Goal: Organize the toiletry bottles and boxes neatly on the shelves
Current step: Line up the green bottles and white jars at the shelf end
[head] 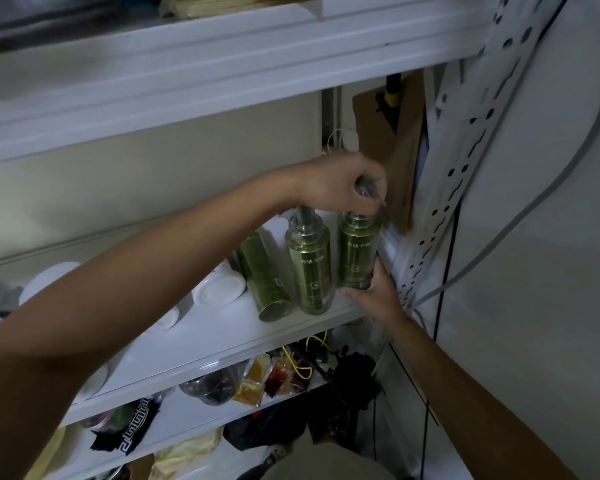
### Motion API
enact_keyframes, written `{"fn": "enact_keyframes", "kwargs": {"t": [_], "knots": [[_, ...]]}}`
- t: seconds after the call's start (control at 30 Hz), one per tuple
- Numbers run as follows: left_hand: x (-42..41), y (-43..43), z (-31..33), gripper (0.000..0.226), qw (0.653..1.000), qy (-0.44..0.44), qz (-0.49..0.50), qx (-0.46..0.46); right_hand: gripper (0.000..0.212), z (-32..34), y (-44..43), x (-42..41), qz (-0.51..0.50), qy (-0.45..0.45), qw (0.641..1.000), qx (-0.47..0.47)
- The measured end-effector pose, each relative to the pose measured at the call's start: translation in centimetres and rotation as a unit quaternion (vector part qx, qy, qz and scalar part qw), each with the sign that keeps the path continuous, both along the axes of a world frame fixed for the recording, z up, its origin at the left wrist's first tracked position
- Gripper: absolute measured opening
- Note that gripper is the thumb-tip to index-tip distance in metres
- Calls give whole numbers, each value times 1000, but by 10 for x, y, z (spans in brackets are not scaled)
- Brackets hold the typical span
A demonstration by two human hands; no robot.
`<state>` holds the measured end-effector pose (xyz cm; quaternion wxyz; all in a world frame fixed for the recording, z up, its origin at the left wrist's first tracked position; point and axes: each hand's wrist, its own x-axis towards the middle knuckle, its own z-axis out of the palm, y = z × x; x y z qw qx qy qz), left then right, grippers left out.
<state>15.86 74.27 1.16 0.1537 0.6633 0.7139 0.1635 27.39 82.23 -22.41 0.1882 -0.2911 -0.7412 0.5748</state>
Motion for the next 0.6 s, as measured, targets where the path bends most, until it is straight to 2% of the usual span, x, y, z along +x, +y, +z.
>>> {"fn": "enact_keyframes", "kwargs": {"t": [0.13,0.3,0.47,0.6], "knots": [[3,3,-1,26,999,38,13,-2,64,-4,-1,-1,-24,-14,999,32],[6,4,-6,25,998,23,47,45,59,-12,-13,0,-125,-25,987,102],[10,8,-9,28,993,5,95,72,59,-19,-29,7,-178,5,972,154],[21,11,-7,29,993,21,85,73,56,-20,-34,20,-191,24,968,160]]}}
